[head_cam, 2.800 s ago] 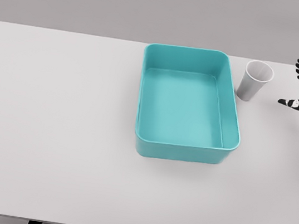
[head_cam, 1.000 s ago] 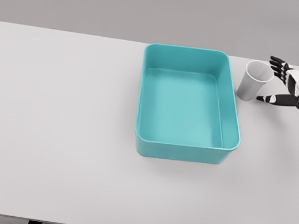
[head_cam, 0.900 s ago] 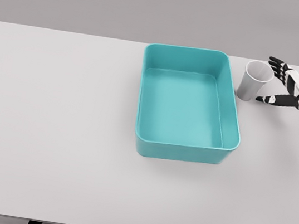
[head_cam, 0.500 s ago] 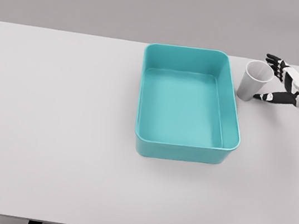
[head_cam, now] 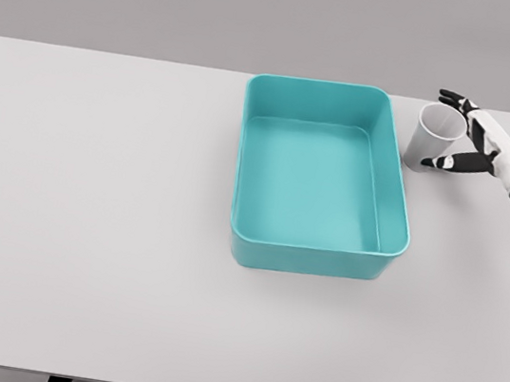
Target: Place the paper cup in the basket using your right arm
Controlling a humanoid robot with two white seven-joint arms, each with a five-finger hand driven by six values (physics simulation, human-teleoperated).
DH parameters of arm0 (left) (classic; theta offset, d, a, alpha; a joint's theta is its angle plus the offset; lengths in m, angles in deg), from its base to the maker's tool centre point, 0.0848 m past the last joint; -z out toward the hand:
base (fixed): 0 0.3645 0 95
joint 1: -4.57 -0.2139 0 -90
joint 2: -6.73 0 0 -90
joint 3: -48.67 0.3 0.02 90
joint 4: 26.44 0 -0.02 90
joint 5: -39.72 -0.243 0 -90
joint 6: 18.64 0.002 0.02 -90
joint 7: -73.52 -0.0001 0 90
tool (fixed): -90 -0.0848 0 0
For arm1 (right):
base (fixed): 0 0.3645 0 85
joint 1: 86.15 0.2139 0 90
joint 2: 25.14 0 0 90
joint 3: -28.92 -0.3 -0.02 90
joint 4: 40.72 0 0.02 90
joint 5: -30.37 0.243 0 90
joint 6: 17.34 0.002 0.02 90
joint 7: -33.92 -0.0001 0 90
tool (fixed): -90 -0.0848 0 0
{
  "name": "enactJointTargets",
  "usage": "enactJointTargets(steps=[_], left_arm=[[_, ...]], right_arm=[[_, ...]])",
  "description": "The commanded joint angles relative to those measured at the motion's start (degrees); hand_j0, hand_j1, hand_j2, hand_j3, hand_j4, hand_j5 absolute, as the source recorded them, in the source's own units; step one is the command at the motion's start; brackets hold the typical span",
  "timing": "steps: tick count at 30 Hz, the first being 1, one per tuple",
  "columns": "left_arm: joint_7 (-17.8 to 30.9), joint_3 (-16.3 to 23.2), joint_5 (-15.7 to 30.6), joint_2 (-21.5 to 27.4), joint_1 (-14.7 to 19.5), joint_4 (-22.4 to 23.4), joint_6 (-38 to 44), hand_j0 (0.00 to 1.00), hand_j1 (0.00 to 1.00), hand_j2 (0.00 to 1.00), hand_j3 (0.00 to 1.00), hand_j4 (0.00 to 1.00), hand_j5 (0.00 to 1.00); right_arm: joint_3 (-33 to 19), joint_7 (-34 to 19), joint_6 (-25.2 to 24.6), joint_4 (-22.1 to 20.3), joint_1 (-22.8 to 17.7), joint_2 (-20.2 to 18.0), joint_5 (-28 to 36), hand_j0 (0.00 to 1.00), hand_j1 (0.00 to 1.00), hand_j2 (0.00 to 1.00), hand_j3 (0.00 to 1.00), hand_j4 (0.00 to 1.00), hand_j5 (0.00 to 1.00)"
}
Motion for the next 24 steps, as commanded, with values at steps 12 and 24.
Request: enactJointTargets(steps=[12, 24], left_arm=[[0.01, 0.0, 0.0, 0.0, 0.0, 0.01, 0.0, 1.0, 1.0, 1.0, 1.0, 1.0, 1.0], [0.01, 0.0, 0.0, 0.0, 0.0, 0.01, 0.0, 1.0, 1.0, 1.0, 1.0, 1.0, 1.0]], right_arm=[[0.29, -0.66, 2.2, -0.18, -0.62, -0.05, -0.36, 0.73, 0.73, 0.73, 0.73, 0.73, 0.73], [0.29, -0.84, 2.2, -1.58, -0.18, -0.58, -0.89, 0.65, 0.65, 0.65, 0.65, 0.65, 0.65]])
